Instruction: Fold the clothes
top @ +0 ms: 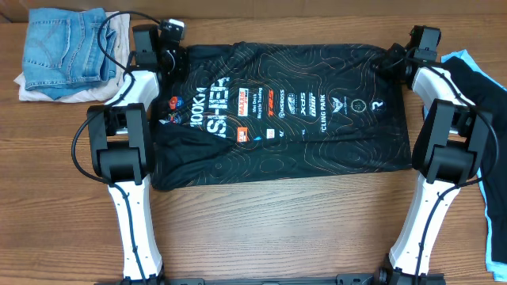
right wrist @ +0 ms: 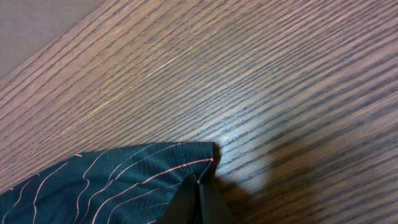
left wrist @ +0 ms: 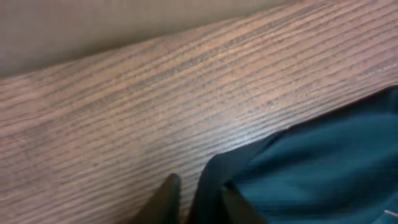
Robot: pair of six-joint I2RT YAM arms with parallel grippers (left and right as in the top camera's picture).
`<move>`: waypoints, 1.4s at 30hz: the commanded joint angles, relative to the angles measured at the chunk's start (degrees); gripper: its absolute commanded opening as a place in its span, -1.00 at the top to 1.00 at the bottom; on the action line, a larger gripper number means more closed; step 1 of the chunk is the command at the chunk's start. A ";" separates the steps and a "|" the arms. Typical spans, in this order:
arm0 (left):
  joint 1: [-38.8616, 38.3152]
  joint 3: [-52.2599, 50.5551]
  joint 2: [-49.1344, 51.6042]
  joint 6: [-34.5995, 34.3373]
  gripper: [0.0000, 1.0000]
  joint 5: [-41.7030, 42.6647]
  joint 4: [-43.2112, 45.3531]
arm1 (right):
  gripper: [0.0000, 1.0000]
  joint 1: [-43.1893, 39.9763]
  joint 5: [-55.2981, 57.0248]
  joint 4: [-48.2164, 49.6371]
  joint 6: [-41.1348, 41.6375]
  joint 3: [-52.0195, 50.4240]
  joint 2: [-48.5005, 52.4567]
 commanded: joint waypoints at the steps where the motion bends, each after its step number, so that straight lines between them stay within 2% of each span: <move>1: 0.09 1.49 1.53 -0.52 0.73 0.28 0.50 | 0.92 0.33 0.31 -0.39 0.24 1.25 0.90; 3: 0.09 1.97 1.53 -0.72 0.92 0.31 0.42 | 0.92 0.33 0.33 -0.55 0.28 1.25 0.90; 13: 0.09 7.82 0.26 -2.36 0.92 0.28 -6.84 | 0.92 -0.13 0.35 -1.92 2.84 1.29 -0.35; 23: 0.17 10.62 -6.60 -2.38 0.92 -0.59 -22.64 | 0.92 -0.83 0.35 -7.54 5.68 1.33 -4.26; 30: 0.20 10.62 -10.67 -2.64 0.91 -6.10 -31.01 | 0.92 -1.79 0.35 -13.66 6.10 1.33 -7.74; 36: 0.50 10.62 -11.28 -3.98 0.92 -14.14 -36.28 | 0.92 -2.38 0.33 -17.77 6.12 1.33 -11.76; 42: 1.60 10.62 -11.28 -4.20 0.92 -14.14 -40.41 | 0.92 -4.37 0.28 -21.33 7.21 1.33 -12.83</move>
